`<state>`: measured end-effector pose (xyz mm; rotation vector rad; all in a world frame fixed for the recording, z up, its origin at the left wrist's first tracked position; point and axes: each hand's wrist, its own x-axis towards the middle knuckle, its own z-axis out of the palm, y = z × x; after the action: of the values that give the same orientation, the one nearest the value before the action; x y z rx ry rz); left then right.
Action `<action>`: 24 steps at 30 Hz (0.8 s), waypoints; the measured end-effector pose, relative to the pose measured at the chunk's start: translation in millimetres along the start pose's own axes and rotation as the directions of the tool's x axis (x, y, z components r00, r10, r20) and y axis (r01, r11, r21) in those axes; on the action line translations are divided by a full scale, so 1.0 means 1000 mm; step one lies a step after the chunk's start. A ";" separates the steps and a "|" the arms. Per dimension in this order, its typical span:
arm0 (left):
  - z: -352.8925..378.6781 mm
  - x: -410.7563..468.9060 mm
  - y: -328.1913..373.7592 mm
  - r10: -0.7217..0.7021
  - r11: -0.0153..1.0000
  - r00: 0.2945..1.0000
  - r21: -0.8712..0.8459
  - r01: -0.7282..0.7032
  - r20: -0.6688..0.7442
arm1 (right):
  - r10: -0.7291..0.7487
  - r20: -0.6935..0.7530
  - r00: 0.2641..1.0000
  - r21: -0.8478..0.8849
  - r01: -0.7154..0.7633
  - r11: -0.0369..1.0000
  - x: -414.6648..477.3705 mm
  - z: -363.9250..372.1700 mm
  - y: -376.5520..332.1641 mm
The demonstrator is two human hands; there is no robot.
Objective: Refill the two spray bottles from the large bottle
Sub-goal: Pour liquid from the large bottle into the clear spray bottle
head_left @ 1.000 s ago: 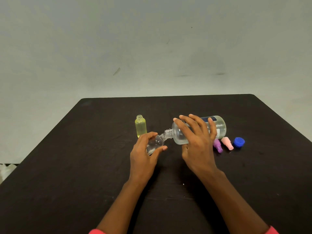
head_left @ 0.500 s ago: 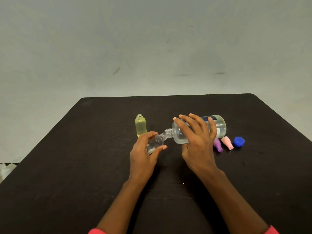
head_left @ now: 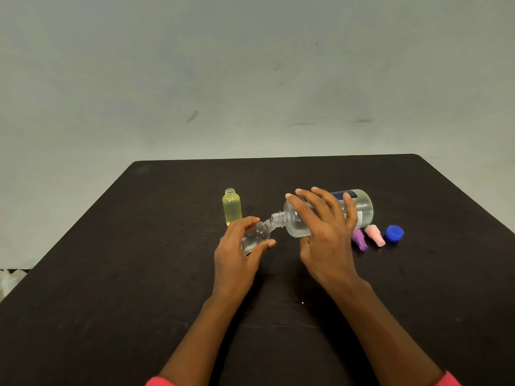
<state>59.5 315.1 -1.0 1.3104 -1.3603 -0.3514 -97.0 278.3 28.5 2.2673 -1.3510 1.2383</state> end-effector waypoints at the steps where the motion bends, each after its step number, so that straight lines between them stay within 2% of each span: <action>1: 0.000 0.000 0.000 0.000 1.000 1.000 0.000 0.000 -0.001 | -0.001 0.001 1.000 0.001 0.001 1.000 0.000 0.000 0.000; 24: 0.000 0.000 -0.001 0.003 1.000 1.000 0.013 -0.003 -0.001 | 0.001 -0.005 1.000 0.003 -0.001 1.000 -0.001 0.001 0.001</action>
<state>59.8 314.9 -2.0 1.3186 -1.3654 -0.3398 -97.4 277.7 27.2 2.2647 -1.3493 1.2458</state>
